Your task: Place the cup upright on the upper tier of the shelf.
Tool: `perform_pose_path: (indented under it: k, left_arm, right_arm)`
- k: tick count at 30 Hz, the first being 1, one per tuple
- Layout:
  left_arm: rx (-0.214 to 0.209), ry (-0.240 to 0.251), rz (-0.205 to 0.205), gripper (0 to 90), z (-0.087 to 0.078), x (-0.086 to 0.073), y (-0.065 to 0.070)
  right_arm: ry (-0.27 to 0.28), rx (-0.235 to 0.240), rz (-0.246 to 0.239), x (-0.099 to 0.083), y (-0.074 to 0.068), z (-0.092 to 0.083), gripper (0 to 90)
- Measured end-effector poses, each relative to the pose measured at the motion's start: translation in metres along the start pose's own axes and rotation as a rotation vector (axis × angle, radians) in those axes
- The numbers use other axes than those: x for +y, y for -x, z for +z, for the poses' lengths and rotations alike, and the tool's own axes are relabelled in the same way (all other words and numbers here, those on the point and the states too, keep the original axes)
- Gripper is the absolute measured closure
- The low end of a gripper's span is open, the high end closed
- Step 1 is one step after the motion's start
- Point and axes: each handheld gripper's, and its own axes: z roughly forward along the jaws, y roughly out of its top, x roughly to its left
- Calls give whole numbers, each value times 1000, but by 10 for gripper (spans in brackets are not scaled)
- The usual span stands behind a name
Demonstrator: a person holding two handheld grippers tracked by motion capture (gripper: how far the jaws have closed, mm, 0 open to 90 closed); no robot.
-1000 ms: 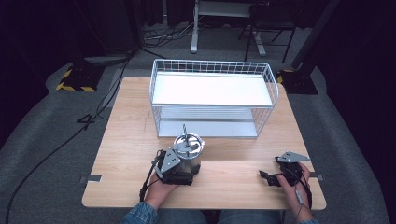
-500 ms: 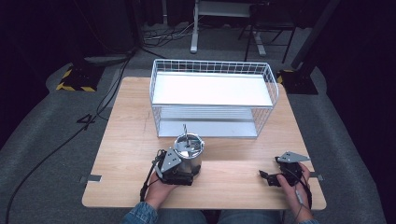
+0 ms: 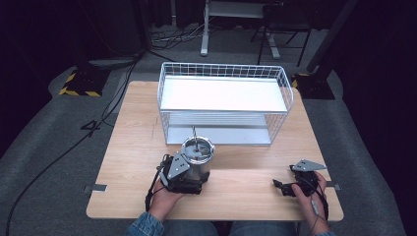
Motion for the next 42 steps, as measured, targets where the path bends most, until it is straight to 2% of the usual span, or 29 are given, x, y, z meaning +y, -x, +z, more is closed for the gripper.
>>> perform_pose_path:
  k: [3, 9, 16, 22, 23, 24, 27, 32, 38, 39, 42]
  left_arm:
    - [-22, -16, -9, 38, -8, 11, -2]
    - [-26, -18, -20, 37, -17, 20, -6]
    - [-31, -16, -30, 38, -30, 31, -12]
    - [-43, 2, -41, 37, -41, 49, -14]
    - [-36, 3, -20, 38, -42, 52, -14]
    - [-43, 5, -22, 38, -43, 55, -14]
    - [-44, 12, 6, 38, -47, 62, -15]
    - [-64, 30, 3, 38, -51, 73, -15]
    - [-84, 42, -2, 37, -55, 94, -18]
    - [-95, 47, -15, 37, -56, 97, -18]
    - [-90, 64, -3, 38, -57, 107, -20]
  right_arm:
    - [0, 0, 0, 0, 0, 0, 55]
    - [-1, 0, 0, 0, 0, 0, 55]
    - [-1, 1, 1, 0, 0, 0, 54]
    - [-1, 0, 0, 0, 0, 0, 54]
    - [0, 0, 0, 0, 0, 0, 54]
    - [0, 0, 0, 0, 0, 0, 54]
    - [0, 0, 0, 0, 0, 0, 54]
    - [0, 0, 0, 0, 0, 0, 54]
    - [-1, 0, 0, 0, 0, 0, 54]
    - [-1, 0, 0, 0, 0, 0, 54]
    - [-1, 0, 0, 0, 0, 0, 54]
